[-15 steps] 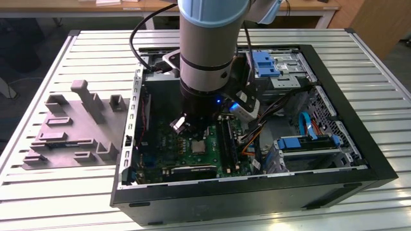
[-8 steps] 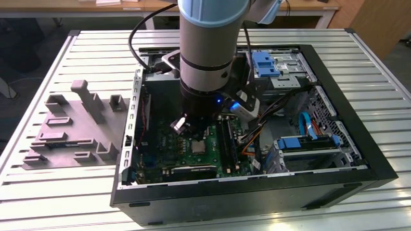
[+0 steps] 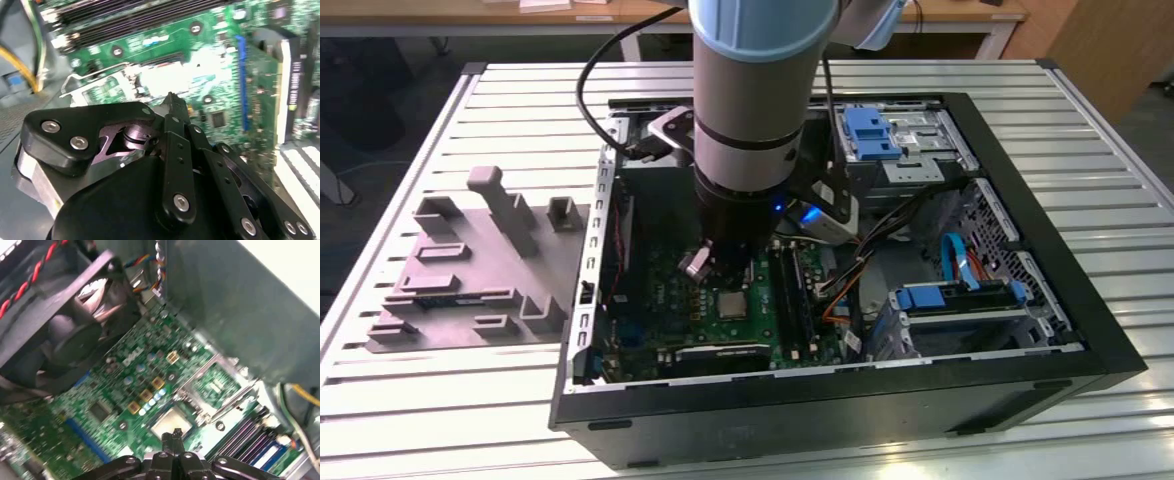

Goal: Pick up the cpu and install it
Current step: 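Close the cpu cover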

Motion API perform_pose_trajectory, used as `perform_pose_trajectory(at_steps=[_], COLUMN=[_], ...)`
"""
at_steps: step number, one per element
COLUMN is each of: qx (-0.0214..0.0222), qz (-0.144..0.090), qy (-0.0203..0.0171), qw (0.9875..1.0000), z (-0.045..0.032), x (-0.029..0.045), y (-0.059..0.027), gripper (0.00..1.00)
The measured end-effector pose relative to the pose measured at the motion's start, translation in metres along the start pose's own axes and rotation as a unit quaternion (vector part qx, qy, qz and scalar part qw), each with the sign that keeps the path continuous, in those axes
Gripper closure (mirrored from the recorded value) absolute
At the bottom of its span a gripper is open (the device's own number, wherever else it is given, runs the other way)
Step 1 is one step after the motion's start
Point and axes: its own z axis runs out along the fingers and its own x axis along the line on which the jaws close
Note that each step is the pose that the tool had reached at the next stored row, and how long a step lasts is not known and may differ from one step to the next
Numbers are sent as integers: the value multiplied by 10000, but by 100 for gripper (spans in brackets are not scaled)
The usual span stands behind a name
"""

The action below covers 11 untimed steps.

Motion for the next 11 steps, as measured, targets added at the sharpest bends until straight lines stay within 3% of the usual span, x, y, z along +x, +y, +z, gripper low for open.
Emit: perform_pose_trajectory(at_steps=[3,5,8,10,11], qx=[-193,-286,-302,-376,-377], qz=[-61,-80,-80,-87,-87], qy=[-192,-284,-300,-375,-376], qw=[9996,9992,9991,9986,9985], z=[0,2,3,7,7], x=[0,0,0,0,0], y=[-1,-2,-1,-2,-2], gripper=[89,89,89,89,89])
